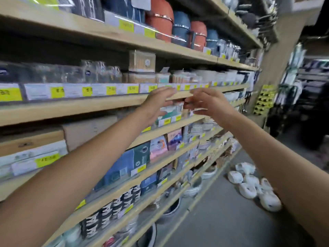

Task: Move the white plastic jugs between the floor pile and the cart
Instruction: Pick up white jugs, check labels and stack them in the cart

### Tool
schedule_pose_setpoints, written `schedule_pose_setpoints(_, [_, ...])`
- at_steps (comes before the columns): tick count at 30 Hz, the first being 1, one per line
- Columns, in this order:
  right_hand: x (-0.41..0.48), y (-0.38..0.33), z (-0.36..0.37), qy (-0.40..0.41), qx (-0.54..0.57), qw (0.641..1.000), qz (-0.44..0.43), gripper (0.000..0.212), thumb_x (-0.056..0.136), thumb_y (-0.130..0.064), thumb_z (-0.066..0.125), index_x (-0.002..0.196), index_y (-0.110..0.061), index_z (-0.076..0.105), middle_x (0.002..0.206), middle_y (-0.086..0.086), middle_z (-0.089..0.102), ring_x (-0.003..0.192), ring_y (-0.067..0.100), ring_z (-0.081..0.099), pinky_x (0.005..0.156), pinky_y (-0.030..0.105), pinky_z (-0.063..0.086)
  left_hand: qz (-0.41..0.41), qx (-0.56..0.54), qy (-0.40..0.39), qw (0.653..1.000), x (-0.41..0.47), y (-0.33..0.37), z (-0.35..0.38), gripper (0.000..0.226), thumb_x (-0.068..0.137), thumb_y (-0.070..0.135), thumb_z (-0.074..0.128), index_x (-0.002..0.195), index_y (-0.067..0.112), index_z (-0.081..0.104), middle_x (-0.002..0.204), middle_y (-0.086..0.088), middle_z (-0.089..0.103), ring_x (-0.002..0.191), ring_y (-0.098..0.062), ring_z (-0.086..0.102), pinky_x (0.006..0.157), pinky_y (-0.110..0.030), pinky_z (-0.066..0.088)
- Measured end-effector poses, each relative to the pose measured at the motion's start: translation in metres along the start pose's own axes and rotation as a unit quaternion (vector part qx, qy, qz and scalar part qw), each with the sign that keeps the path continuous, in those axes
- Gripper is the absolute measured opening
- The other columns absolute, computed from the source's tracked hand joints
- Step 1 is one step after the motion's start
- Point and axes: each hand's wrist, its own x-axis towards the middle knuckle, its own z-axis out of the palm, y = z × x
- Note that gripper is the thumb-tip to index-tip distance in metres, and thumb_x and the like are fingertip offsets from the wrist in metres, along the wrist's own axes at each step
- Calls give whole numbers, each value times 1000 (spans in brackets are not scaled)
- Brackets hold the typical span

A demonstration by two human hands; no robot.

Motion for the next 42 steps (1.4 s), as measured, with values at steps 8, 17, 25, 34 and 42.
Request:
schedule_pose_setpoints(8, [62, 146, -65, 43, 13, 993, 108, 20, 99, -22, 51, 114, -14, 61, 99, 3, 72, 90, 19, 68, 79, 33, 51, -117, -3, -52, 992, 118, -131, 77, 13, 95, 29, 52, 106, 23, 57, 113, 1, 53, 104, -18, 52, 75, -31, 37])
schedule_pose_setpoints(17, [138, 324, -177, 67, 43, 971, 225, 13, 99, -22, 51, 106, -17, 61, 94, -1, 72, 82, 14, 69, 75, 29, 48, -240, 16, -98, 966, 258, -261, 207, 12, 94, 31, 52, 84, 25, 52, 99, 7, 53, 84, -12, 50, 69, -28, 35])
schedule_pose_setpoints(25, [200, 462, -304, 84, 45, 949, 301, 11, 98, -18, 49, 102, -20, 59, 91, -1, 71, 73, 10, 68, 67, 26, 47, -323, -1, -118, 939, 381, -340, 355, 12, 96, 31, 45, 93, 25, 54, 108, 8, 56, 89, -11, 51, 78, -31, 34])
schedule_pose_setpoints(34, [210, 560, -423, 130, 29, 914, 383, 11, 99, -20, 49, 101, -21, 59, 92, -4, 72, 85, 14, 68, 80, 33, 50, -351, 70, -194, 913, 457, -423, 469, 32, 94, 30, 54, 124, 21, 51, 124, 2, 53, 113, -18, 53, 96, -39, 35])
schedule_pose_setpoints(42, [219, 633, -523, 225, 35, 864, 449, 12, 96, -17, 51, 92, -22, 61, 86, -3, 71, 80, 16, 67, 78, 33, 48, -383, 61, -271, 881, 533, -486, 588, 39, 86, 34, 61, 122, 23, 49, 119, 4, 48, 109, -17, 52, 97, -39, 32])
